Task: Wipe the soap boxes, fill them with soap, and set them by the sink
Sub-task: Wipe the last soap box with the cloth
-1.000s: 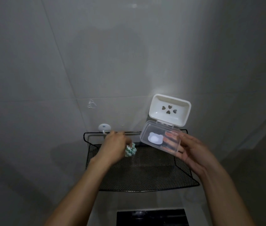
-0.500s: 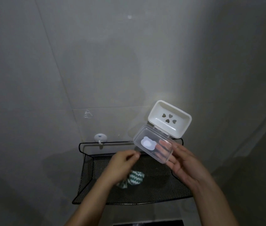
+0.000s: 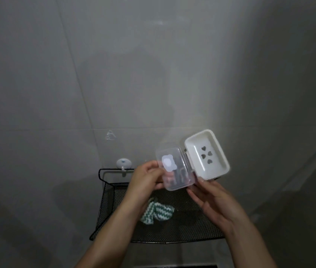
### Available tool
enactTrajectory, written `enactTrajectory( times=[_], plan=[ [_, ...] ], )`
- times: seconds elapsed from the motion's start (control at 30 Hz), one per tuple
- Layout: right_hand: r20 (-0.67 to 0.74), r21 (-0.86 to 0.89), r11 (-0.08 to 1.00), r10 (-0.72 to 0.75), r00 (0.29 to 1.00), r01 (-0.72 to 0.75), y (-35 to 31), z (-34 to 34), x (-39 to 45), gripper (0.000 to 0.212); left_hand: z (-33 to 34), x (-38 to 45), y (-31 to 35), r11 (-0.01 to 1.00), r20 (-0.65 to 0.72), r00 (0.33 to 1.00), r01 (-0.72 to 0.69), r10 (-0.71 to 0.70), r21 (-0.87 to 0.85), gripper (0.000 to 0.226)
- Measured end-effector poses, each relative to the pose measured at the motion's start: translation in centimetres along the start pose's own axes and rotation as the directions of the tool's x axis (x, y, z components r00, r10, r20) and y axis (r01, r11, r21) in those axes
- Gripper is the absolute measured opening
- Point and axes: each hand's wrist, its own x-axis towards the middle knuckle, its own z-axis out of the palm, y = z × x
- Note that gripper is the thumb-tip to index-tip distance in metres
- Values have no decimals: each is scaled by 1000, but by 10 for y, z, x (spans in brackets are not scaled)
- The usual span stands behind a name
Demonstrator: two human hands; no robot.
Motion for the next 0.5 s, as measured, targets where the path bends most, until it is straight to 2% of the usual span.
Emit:
enactTrajectory(
  times=[0.1,0.17,0.23,0.33,0.5],
  plan=[
    [-10,-20,999,-31,999,31,-4,-5,-5,47,-19,9,16,977,-71,994,-73,88,201,14],
    [-4,-66,997,-35,999,34,-8,-5,-7,39,-32,14,28,934,-65,984,-133,163,330,16],
    [-16,-115,993,-21,1000,19,-9,-3,-10,42,-39,18,38,893,-29,976,-185,216,411,17],
    [5,-236,972,10,1000,-8,-6,4,-13,52,-44,22,46,864,34,972,-223,232,451,16],
    [15,-392,920,20,1000,-12,4,13,-13,49,-45,21,47,860,31,969,-233,246,454,9]
  ],
)
